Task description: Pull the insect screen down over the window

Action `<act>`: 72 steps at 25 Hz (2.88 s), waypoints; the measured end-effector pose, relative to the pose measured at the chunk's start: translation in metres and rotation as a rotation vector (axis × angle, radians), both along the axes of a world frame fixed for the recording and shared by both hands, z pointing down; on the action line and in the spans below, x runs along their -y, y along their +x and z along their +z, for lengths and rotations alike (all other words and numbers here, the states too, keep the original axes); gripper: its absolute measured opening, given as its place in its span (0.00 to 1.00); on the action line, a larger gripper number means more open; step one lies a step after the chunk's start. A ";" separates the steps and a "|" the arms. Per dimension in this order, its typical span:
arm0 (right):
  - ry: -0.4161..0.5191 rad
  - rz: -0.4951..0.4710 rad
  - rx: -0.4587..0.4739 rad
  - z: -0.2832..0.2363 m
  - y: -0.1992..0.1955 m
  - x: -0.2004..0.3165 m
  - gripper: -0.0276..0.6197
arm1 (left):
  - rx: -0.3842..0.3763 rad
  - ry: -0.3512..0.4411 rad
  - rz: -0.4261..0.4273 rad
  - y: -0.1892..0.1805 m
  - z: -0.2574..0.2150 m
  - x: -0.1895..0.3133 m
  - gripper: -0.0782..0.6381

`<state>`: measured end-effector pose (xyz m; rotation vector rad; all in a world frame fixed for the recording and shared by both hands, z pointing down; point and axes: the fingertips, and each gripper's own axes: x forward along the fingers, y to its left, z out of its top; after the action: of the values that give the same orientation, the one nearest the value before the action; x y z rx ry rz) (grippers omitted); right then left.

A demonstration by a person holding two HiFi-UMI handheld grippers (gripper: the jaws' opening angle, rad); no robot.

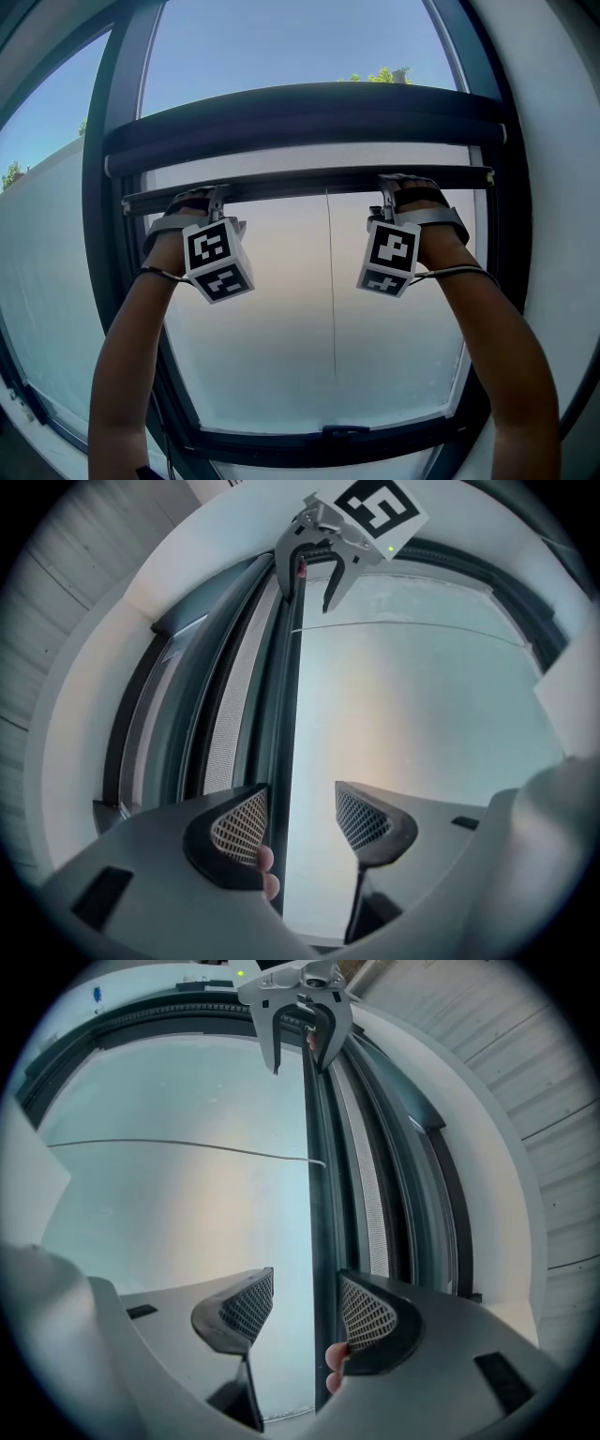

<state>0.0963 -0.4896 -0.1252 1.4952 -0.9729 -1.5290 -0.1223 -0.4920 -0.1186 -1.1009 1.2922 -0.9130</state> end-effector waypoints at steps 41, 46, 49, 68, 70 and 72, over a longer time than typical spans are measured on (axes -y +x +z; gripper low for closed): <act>-0.223 -0.040 -0.025 0.179 0.004 -0.009 0.36 | 0.035 -0.298 0.106 0.008 0.179 -0.012 0.40; -0.239 -0.037 -0.036 0.205 0.002 -0.011 0.36 | 0.062 -0.292 0.100 0.006 0.206 -0.014 0.40; -0.245 -0.040 -0.032 0.219 0.003 -0.011 0.36 | 0.057 -0.312 0.108 0.006 0.221 -0.015 0.40; -0.376 -0.035 -0.031 0.298 0.007 -0.017 0.36 | 0.072 -0.398 0.125 0.009 0.299 -0.022 0.40; -0.374 -0.039 -0.027 0.300 0.008 -0.018 0.36 | 0.059 -0.390 0.130 0.010 0.301 -0.023 0.40; -0.376 -0.046 -0.016 0.300 0.009 -0.019 0.36 | 0.052 -0.400 0.137 0.011 0.302 -0.024 0.40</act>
<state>0.1056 -0.4704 0.1745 1.1988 -1.2150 -1.2981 -0.1109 -0.4679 0.1836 -1.4456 1.0005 -1.1167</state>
